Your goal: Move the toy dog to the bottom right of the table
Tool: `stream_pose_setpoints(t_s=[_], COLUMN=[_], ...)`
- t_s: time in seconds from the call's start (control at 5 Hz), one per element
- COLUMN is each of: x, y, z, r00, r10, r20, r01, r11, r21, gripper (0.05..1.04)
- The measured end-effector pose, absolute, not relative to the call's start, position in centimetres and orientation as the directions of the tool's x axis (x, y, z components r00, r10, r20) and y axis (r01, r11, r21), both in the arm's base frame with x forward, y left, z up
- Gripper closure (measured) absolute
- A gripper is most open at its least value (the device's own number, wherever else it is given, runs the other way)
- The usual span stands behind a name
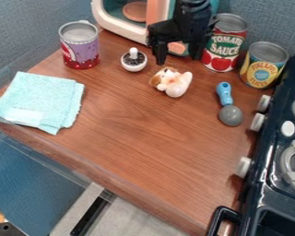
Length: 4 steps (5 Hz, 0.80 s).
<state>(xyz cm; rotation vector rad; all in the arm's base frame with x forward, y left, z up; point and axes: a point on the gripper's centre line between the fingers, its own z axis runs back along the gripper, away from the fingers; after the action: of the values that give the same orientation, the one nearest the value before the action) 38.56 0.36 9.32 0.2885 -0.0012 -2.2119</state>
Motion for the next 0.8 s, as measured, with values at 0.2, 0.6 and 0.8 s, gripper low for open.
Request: stream_pose_setpoints(t_s=[0.2, 0.6, 0.8], x=[39.3, 39.6, 39.9], y=[1.2, 1.5, 1.0], z=[7.4, 4.7, 3.2], r00=[-0.549, -0.536, -0.538], r10=[-0.817, -0.841, -0.843], r20=[-0.173, -0.077, -0.022], r01=[0.811, 0.83, 0.835], r11=[-0.572, -0.541, -0.536], r21=[0.125, 0.133, 0.124], gripper=[0.083, 0.083, 0.143])
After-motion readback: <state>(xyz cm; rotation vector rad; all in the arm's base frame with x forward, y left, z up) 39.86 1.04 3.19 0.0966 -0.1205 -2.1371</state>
